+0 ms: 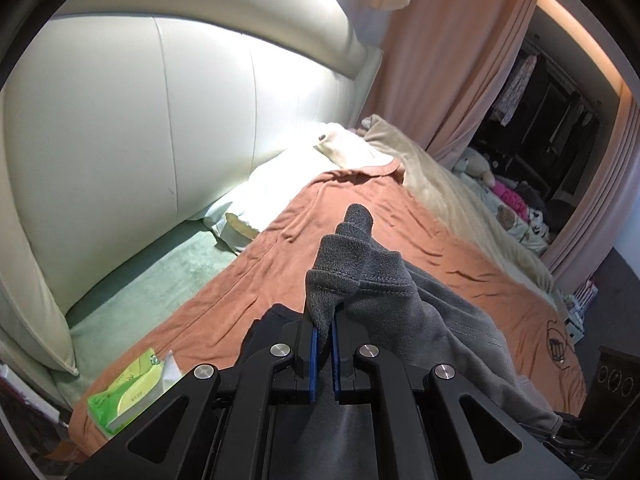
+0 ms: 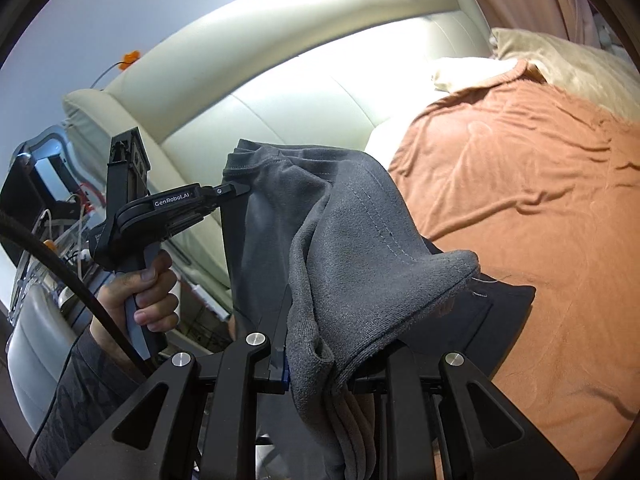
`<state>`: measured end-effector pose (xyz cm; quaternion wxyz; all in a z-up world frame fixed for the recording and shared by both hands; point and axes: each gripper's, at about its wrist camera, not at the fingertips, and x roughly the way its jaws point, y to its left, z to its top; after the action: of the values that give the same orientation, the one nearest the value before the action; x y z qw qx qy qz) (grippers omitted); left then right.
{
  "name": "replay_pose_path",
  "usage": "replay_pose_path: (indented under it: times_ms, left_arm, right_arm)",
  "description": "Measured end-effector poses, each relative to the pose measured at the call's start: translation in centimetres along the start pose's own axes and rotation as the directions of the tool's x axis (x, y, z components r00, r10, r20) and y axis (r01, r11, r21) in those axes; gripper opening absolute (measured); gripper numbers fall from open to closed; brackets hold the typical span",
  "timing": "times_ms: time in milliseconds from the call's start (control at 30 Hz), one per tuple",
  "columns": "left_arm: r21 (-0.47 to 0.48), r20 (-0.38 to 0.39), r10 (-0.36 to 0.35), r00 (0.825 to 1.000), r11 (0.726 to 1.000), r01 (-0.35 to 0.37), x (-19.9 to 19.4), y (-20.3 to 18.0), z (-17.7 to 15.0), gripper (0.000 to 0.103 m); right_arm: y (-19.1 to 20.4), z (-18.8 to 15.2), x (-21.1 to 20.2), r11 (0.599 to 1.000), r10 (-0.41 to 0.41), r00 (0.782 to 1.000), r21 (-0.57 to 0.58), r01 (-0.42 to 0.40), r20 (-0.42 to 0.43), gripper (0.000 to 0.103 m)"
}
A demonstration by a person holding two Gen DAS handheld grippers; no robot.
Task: Fold small clothes
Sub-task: 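Lift the strip's end with both grippers and fold it over the rest, then lower the folded end onto the shirt and open both grippers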
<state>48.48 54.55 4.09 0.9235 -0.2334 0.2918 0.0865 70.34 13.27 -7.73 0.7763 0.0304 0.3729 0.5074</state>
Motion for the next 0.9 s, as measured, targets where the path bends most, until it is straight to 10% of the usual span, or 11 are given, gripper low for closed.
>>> replay_pose_path:
  times_ms: [433,600,900]
  left_arm:
    - [0.051,-0.131,0.128,0.983,0.991,-0.122,11.2,1.3,-1.8,0.005]
    - [0.074,-0.251,0.207,0.945,0.978,-0.195,16.1,1.9,-3.8,0.014]
    - [0.123,-0.277,0.251,0.928,0.967,-0.224,14.1,1.5,-6.5,0.014]
  right_arm:
    - [-6.8,-0.8,6.6,0.996,-0.029,0.999,0.083,0.032,-0.039,0.016]
    - [-11.5,-2.1,9.5,0.954,-0.221,0.965,0.173,0.243,-0.138,0.039]
    - [-12.7,-3.0,7.0,0.953,-0.214,0.972,0.201,0.229,-0.094,0.048]
